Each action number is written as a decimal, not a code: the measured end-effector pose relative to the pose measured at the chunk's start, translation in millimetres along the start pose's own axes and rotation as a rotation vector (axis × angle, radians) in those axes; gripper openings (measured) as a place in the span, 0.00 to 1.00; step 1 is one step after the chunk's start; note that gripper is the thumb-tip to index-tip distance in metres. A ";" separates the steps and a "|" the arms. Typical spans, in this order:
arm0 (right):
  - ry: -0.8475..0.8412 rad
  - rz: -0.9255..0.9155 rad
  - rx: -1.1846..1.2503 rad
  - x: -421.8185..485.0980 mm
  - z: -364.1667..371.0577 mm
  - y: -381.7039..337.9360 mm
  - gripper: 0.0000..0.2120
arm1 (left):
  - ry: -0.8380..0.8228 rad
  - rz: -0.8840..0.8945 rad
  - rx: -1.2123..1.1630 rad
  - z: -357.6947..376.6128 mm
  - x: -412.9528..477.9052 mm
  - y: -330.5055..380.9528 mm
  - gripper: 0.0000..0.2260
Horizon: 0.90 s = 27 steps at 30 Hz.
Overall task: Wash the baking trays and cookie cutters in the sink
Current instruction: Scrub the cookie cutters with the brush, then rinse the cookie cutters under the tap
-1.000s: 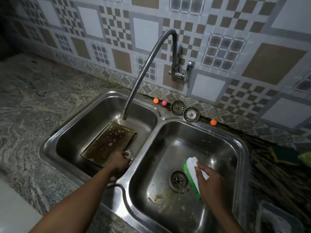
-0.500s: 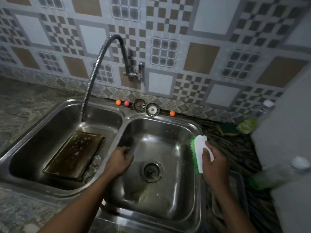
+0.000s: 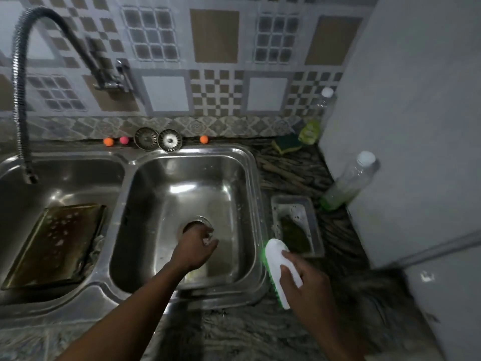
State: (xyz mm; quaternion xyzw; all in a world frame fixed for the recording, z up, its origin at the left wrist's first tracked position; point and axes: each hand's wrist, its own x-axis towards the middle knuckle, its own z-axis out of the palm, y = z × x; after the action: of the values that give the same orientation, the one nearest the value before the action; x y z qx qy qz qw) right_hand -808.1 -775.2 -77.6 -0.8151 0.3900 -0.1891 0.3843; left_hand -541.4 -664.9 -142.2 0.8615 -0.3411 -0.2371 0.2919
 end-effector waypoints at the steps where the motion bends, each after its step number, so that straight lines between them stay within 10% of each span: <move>1: 0.003 0.008 -0.009 -6.4 1.9 1.2 0.19 | -0.014 -0.013 0.003 2.5 -1.0 0.9 0.16; 27: 0.262 -0.021 -0.283 -18.8 21.9 -16.0 0.13 | -0.016 -0.021 -0.017 -32.5 -28.7 -2.5 0.13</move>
State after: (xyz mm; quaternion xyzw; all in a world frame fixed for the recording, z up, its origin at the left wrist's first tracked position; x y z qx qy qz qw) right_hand -798.7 -743.7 -79.3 -0.8335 0.4507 -0.2410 0.2097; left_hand -539.3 -631.5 -114.6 0.8606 -0.3323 -0.2500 0.2940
